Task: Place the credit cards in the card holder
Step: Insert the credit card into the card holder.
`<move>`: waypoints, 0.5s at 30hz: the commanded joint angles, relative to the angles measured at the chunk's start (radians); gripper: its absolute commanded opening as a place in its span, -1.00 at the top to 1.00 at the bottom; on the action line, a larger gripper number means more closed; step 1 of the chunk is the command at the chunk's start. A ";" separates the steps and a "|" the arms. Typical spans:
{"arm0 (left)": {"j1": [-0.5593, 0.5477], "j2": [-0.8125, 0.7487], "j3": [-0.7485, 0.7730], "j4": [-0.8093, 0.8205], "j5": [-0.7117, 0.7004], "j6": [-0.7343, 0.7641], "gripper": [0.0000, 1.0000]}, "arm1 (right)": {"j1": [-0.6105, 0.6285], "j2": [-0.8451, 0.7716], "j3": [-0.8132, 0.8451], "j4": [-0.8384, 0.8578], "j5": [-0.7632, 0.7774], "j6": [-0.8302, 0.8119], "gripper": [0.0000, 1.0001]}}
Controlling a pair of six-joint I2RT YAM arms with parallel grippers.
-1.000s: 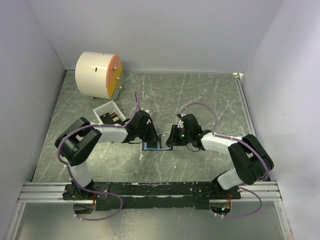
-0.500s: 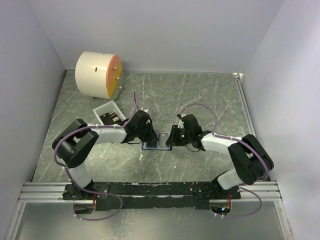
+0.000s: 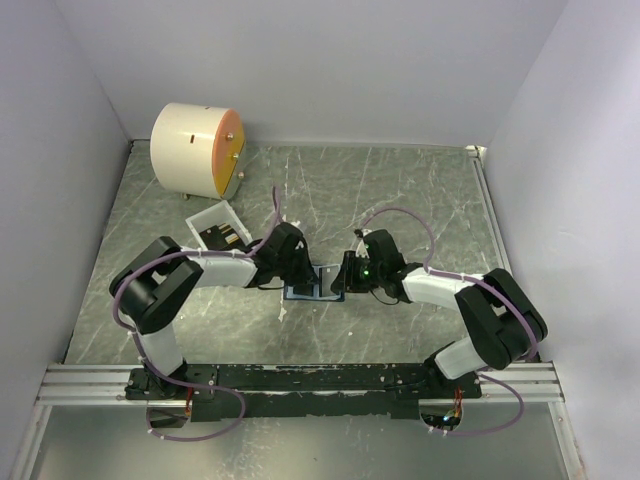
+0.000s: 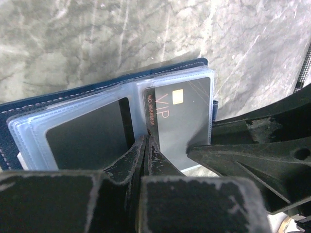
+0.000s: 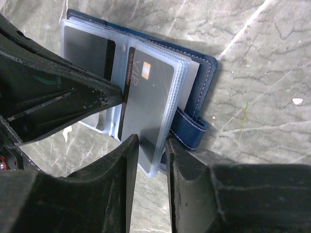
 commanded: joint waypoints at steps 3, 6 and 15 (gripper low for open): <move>-0.044 -0.017 0.008 0.054 0.020 -0.020 0.86 | 0.021 0.014 -0.011 0.048 -0.037 0.014 0.44; -0.044 -0.060 -0.003 0.034 0.005 -0.022 0.86 | 0.027 -0.001 -0.014 0.051 -0.049 0.008 0.44; -0.044 -0.178 -0.058 -0.127 -0.073 0.000 0.80 | 0.056 0.004 -0.024 0.032 -0.038 0.000 0.48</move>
